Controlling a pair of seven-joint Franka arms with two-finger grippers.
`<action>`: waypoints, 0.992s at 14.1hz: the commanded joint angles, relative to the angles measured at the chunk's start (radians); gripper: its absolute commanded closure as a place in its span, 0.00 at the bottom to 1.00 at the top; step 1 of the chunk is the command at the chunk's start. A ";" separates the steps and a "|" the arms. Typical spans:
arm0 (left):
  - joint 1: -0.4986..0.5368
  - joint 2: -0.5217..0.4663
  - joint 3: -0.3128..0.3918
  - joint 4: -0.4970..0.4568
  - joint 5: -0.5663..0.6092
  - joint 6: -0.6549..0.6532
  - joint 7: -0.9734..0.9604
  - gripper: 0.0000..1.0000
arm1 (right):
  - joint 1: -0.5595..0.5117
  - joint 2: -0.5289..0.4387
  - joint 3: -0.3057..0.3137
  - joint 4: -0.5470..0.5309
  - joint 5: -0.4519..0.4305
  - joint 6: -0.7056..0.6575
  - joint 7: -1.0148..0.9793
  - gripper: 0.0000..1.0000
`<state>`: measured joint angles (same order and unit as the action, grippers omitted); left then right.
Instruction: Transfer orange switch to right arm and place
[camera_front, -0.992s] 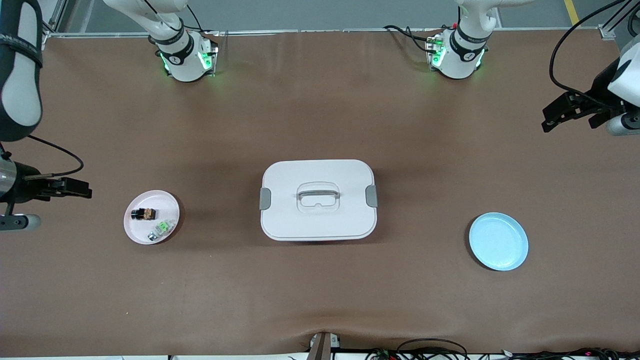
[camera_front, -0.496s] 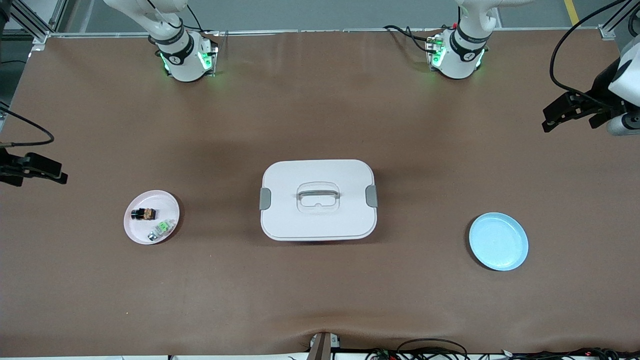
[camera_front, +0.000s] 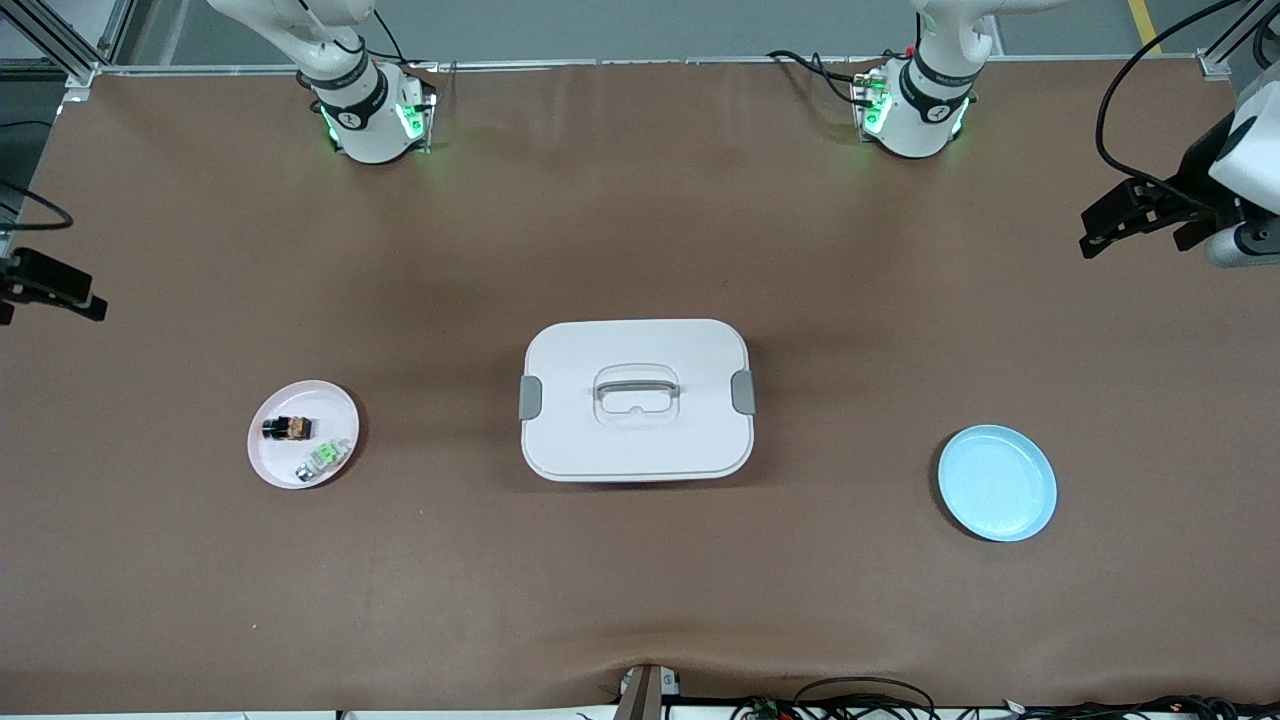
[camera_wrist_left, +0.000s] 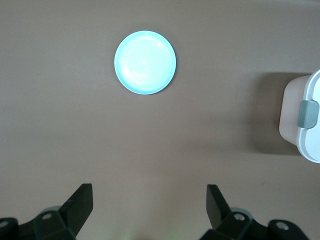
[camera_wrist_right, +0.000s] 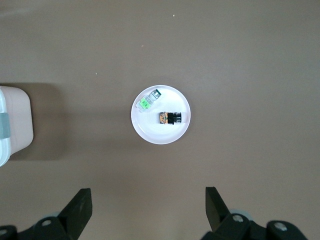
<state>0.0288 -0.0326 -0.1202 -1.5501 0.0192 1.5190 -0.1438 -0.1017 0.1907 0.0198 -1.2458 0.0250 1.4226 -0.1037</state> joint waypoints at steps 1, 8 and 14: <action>0.005 -0.015 -0.003 0.002 0.002 -0.019 0.039 0.00 | 0.000 -0.048 0.015 -0.011 0.012 -0.030 0.016 0.00; 0.003 -0.016 -0.004 -0.004 0.002 -0.016 0.066 0.00 | 0.050 -0.053 0.016 -0.015 0.013 -0.054 0.016 0.00; -0.001 -0.015 -0.006 0.002 -0.013 -0.014 0.069 0.00 | 0.039 -0.088 0.006 -0.070 0.007 -0.053 0.016 0.00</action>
<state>0.0270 -0.0341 -0.1244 -1.5500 0.0192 1.5163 -0.0975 -0.0592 0.1498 0.0273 -1.2553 0.0278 1.3652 -0.1017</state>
